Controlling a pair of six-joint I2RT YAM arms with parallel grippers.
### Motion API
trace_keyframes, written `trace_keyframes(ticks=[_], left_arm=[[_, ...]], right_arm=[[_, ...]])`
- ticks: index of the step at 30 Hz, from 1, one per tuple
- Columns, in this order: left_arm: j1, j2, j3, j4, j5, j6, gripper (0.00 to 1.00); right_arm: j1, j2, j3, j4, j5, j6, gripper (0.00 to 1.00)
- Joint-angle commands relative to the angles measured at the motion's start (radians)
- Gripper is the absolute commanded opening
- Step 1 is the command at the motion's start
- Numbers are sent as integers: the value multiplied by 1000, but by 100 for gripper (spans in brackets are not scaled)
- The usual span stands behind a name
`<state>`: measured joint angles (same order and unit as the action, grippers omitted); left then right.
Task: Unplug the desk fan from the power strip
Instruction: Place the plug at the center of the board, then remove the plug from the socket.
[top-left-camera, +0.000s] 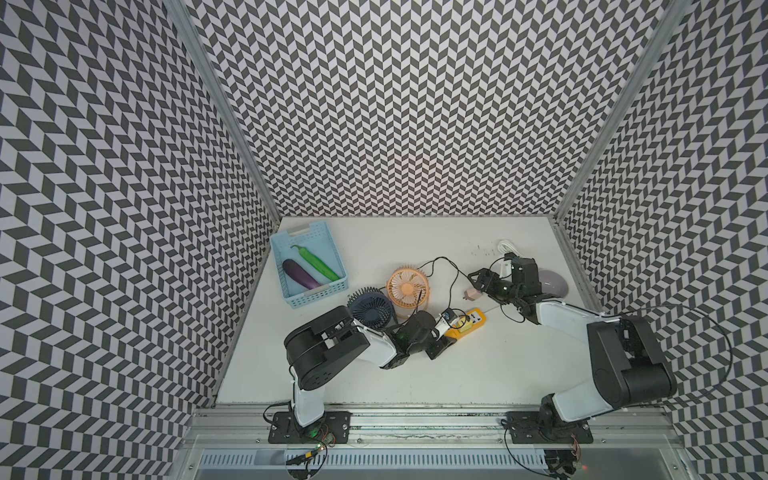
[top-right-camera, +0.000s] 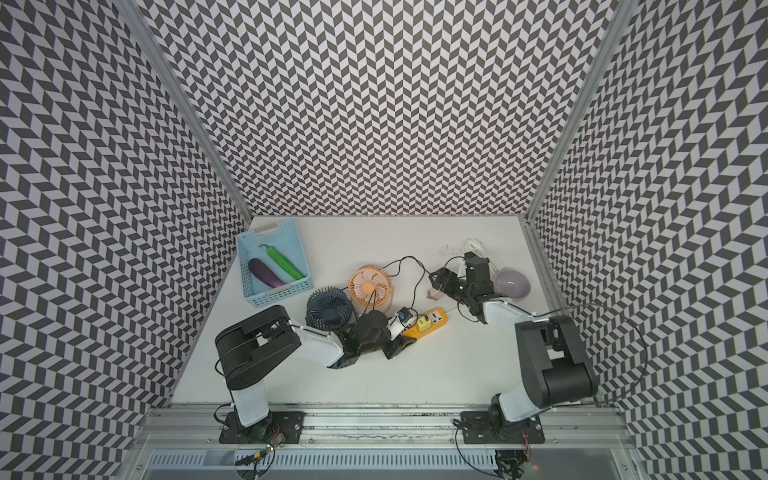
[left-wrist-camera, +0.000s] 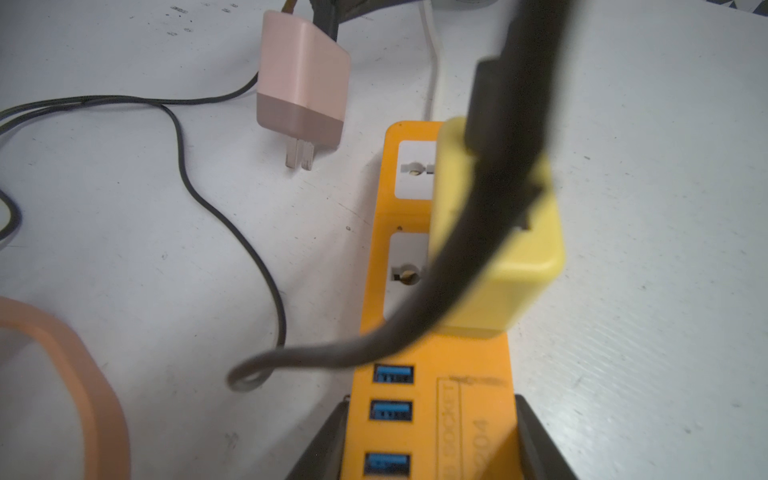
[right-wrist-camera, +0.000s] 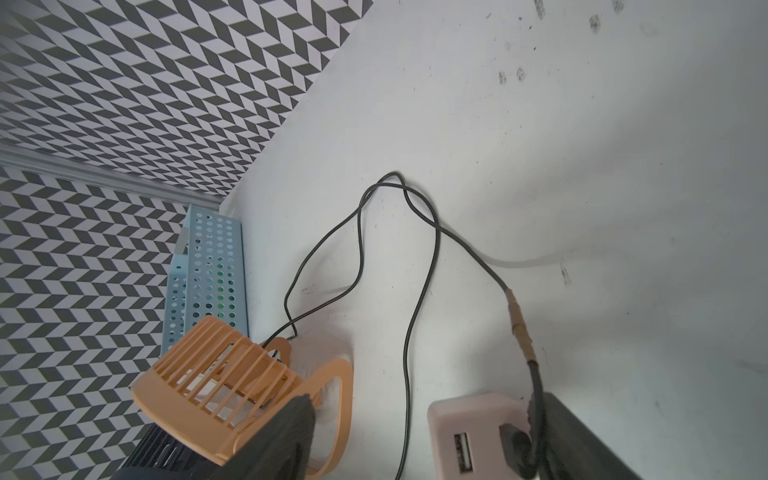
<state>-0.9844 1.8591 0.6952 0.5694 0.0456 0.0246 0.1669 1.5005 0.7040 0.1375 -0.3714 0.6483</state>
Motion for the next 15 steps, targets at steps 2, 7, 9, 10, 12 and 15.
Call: trace_keyframes(ticks=[2,7,9,10,12,15], left_arm=[[-5,20,6,-65,-12,-16,18],[-5,18,9,-73,-17,-17,18],[-5,21,10,-77,-17,-17,19],[-5,24,14,-80,-16,-17,19],[-5,26,17,-83,-17,-19,19],[-5,25,18,-83,-15,-20,19]], right_arm=[[-6,-131,14,-48,52,-37,85],[-6,-263,-50,-103,72,-52,85],[-6,-323,-95,-102,62,-62,85],[-5,-354,-113,-108,59,-66,85],[-6,-406,-143,-135,60,-85,85],[-5,-477,-185,-166,63,-102,85]])
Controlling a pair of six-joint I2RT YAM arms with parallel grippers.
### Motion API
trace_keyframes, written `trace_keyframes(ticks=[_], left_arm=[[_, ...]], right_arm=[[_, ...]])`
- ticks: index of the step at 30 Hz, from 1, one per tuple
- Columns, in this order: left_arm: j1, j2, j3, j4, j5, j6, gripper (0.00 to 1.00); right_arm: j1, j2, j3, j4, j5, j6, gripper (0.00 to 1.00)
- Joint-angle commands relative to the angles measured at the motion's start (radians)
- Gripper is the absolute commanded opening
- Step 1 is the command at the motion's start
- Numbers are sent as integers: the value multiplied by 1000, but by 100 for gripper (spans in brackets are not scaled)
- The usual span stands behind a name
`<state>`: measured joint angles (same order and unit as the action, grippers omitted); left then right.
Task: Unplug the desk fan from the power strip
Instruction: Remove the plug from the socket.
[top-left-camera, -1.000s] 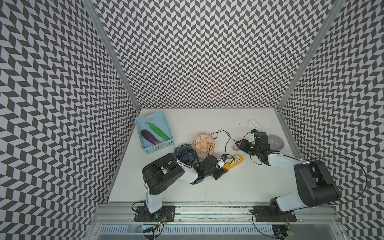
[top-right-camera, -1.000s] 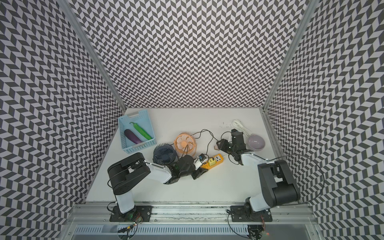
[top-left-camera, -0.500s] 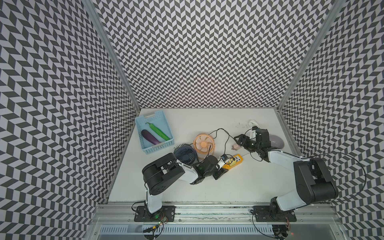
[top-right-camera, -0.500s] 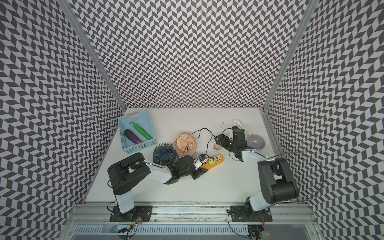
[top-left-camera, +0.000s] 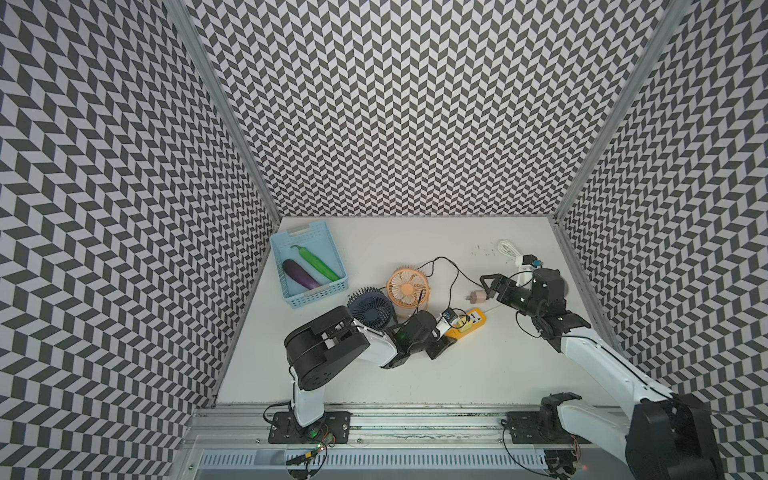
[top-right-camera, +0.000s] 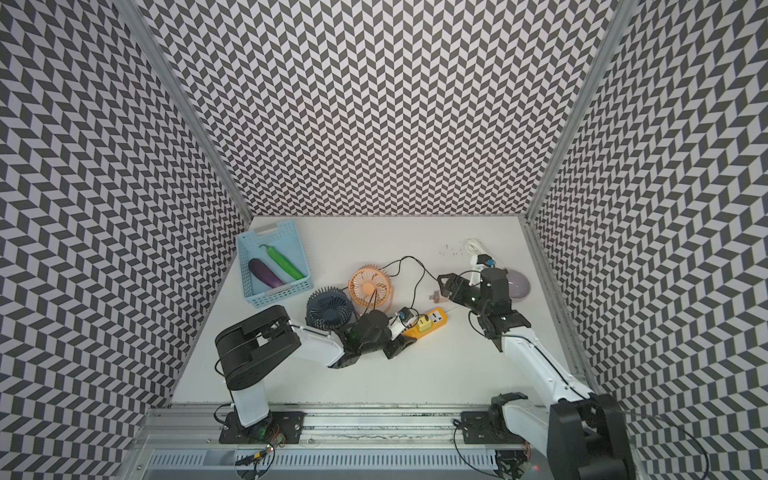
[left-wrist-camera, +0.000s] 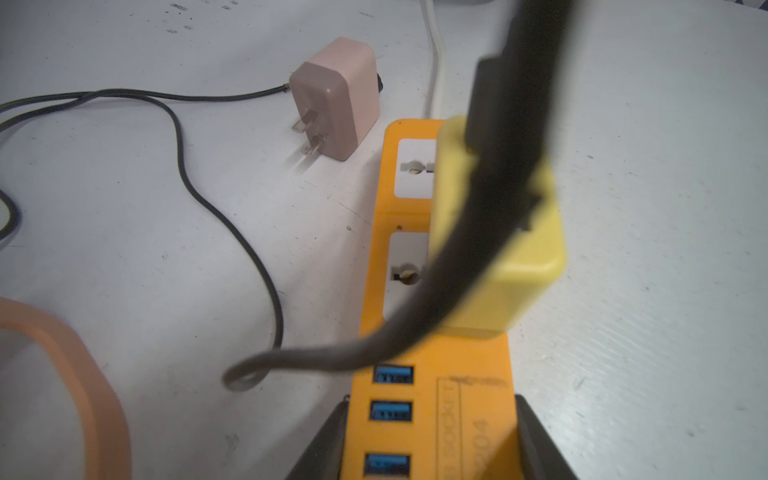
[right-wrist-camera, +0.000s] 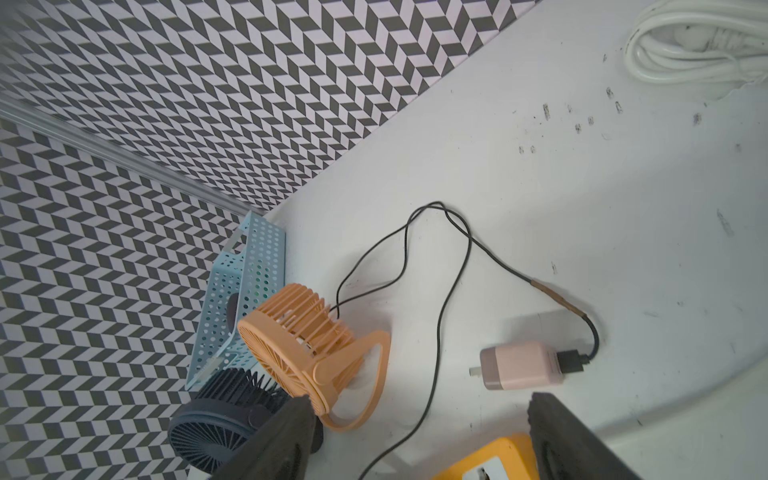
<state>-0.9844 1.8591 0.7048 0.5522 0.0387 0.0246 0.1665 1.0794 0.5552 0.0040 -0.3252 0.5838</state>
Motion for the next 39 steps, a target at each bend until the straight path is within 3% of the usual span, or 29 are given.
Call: trace_keyframes(ticks=[1,12,16,21,31,39], left_arm=[[-5,25,8,-65,-8,-20,19],[-5,26,8,-65,-7,-19,19],[-5,24,10,-66,-1,-18,19],[-5,22,18,-74,4,-16,19],[-6,20,7,-68,11,-9,18],[-5,-1,-26,-21,6,-10,18]], right_arm=[[-5,-72,-48,-44,12,-44,84],[31,-307,-117,-192,25,-103,84],[108,-368,-145,-211,41,-91,83],[244,-423,-180,-220,146,-59,83],[455,-333,-195,-192,362,-64,77],[506,-204,-196,-88,393,-75,73]])
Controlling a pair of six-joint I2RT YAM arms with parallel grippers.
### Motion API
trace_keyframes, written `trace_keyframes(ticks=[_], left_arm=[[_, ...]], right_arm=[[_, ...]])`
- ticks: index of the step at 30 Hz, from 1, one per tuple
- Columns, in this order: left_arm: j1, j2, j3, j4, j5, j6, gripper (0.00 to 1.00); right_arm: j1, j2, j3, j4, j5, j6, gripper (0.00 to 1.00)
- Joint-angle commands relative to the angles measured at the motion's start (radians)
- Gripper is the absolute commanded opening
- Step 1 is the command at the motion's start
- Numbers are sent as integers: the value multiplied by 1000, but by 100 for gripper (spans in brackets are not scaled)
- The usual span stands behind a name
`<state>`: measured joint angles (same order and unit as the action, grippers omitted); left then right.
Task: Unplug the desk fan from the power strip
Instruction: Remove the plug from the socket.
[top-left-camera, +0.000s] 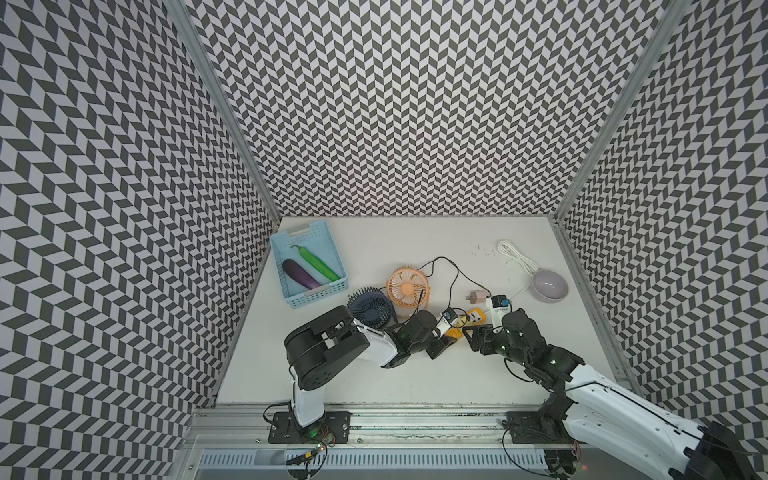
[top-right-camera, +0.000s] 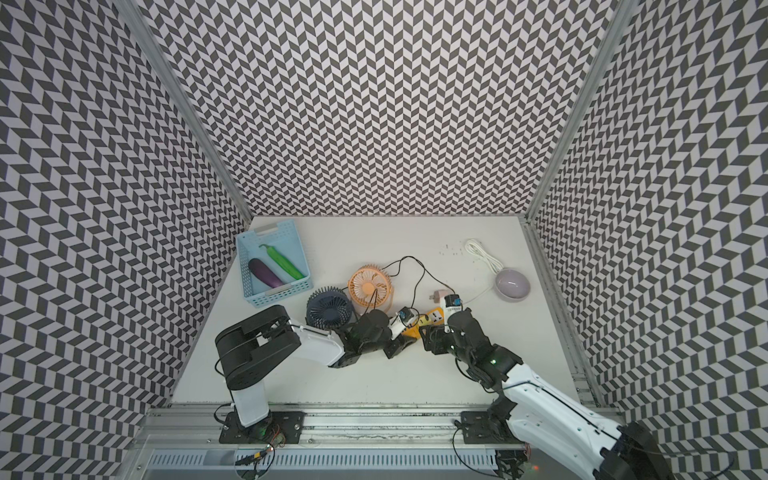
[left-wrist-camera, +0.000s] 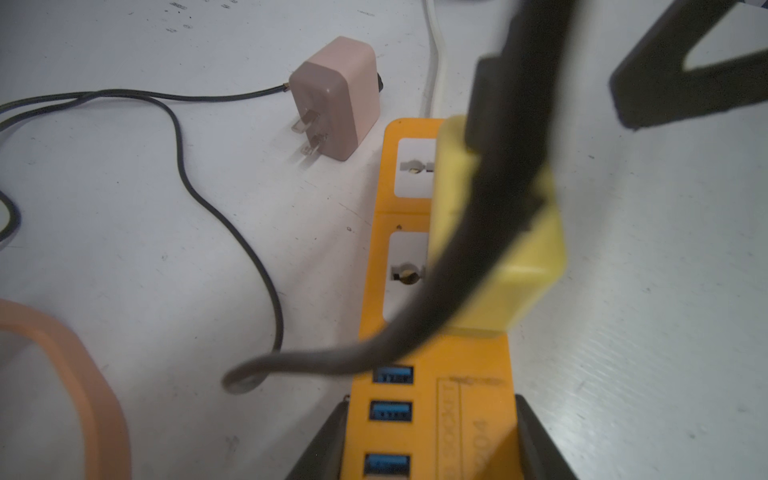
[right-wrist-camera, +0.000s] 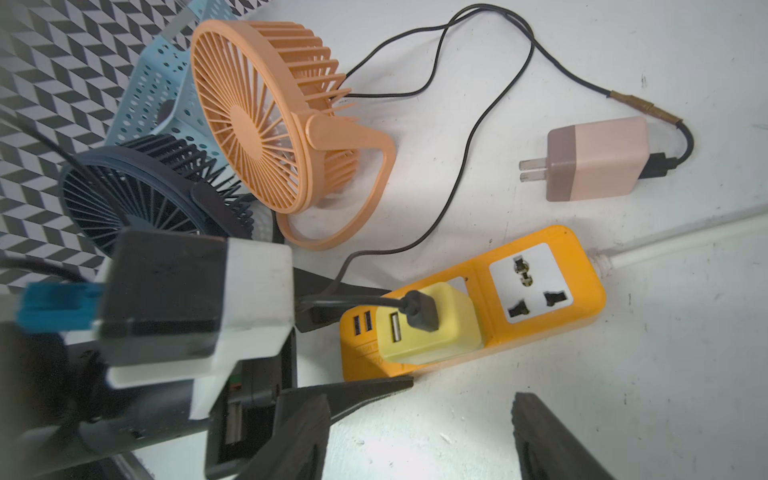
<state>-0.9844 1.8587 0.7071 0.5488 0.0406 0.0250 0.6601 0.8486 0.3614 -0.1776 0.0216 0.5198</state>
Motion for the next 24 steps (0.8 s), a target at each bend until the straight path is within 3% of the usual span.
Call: trace_keyframes(ticks=[1,17,24], left_arm=[[-5,-4,-35,-10,4,-11,18],[-5,-8,-55,31,-5,-13,25],[-5,-10,-56,36,-2,-12,22]], right_arm=[[15,40,2,102,47,-16,72],[19,250,73,231,48,-84,63],[21,303,78,249,56,-96,56]])
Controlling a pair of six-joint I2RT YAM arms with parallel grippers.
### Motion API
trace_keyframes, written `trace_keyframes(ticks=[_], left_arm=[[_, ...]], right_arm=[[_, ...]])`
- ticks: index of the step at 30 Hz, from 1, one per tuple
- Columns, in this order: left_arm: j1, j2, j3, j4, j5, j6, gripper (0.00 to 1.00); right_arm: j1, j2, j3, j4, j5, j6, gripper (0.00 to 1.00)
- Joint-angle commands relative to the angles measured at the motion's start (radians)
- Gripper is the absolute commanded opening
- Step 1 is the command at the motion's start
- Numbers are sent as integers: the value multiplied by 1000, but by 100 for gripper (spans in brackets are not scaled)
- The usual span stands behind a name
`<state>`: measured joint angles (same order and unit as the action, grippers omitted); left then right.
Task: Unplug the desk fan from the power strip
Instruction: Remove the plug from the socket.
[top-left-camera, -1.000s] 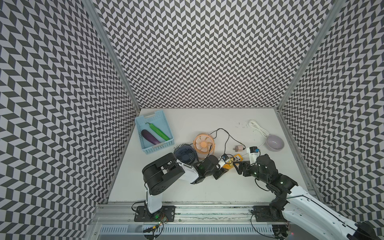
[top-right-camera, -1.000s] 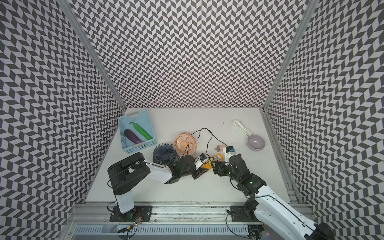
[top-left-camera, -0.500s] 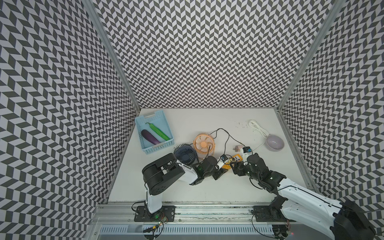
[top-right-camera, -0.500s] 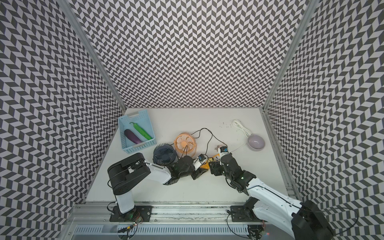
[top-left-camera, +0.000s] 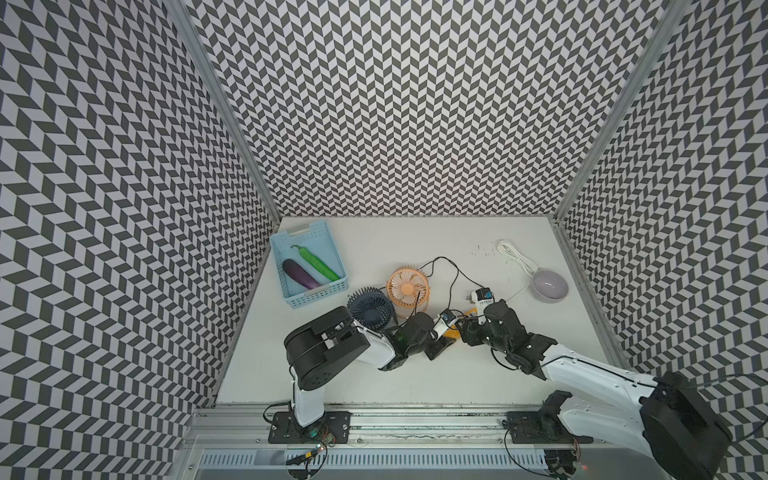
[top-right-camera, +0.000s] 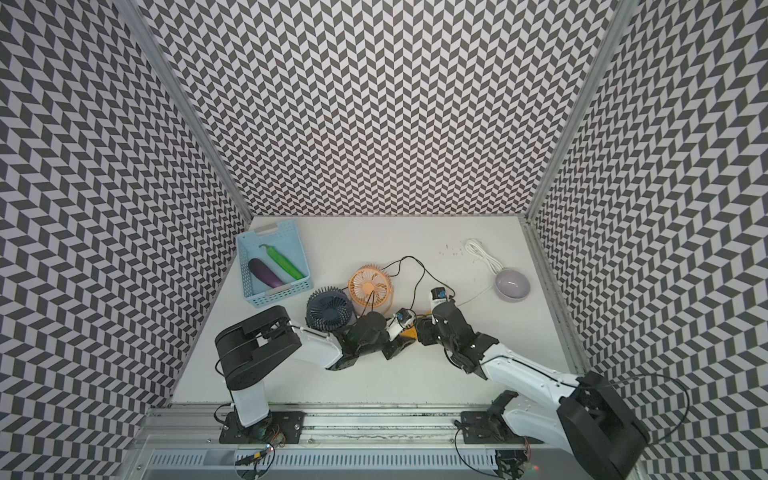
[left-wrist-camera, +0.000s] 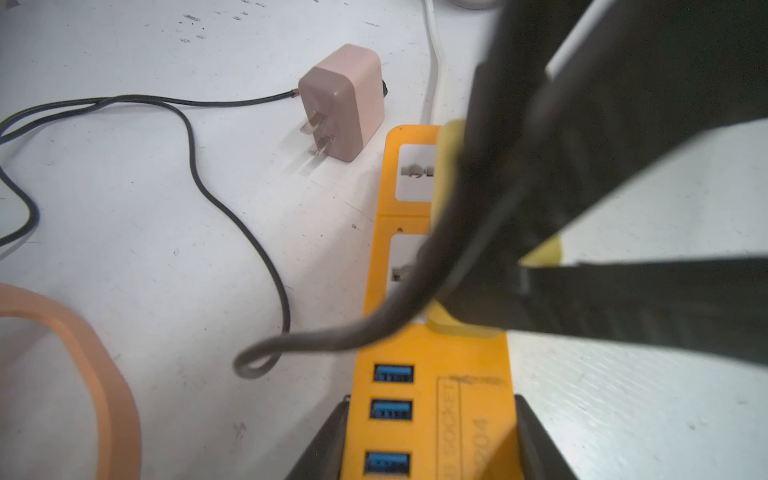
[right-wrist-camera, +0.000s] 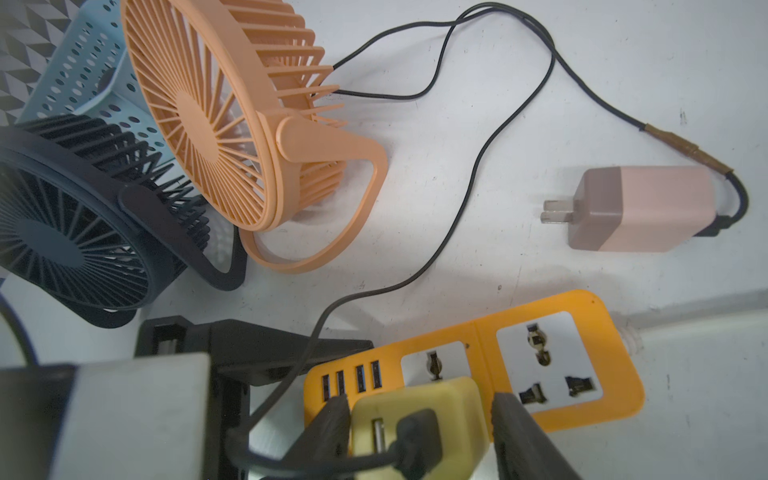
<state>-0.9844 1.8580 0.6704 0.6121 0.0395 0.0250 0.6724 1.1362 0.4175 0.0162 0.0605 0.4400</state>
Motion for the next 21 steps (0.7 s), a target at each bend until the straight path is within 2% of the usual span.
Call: trace_keyframes(ticks=[1,4,10,16,21], left_arm=[[-5,-9,-20,-28,-2,-12,22],[-5,-7,-21,-25,0,-11,21],[-3,-7,-22,-24,2,-13,19],[-2,-6,-21,-21,5,-11,17],[-1,1,-14,-19,7,-10,16]], right_arm=[[9,20,21,54,24,-17,56],[9,35,19,55,39,-21,53],[5,31,3,77,65,1,37],[6,26,-4,84,45,-12,32],[53,-13,-37,139,17,-24,27]])
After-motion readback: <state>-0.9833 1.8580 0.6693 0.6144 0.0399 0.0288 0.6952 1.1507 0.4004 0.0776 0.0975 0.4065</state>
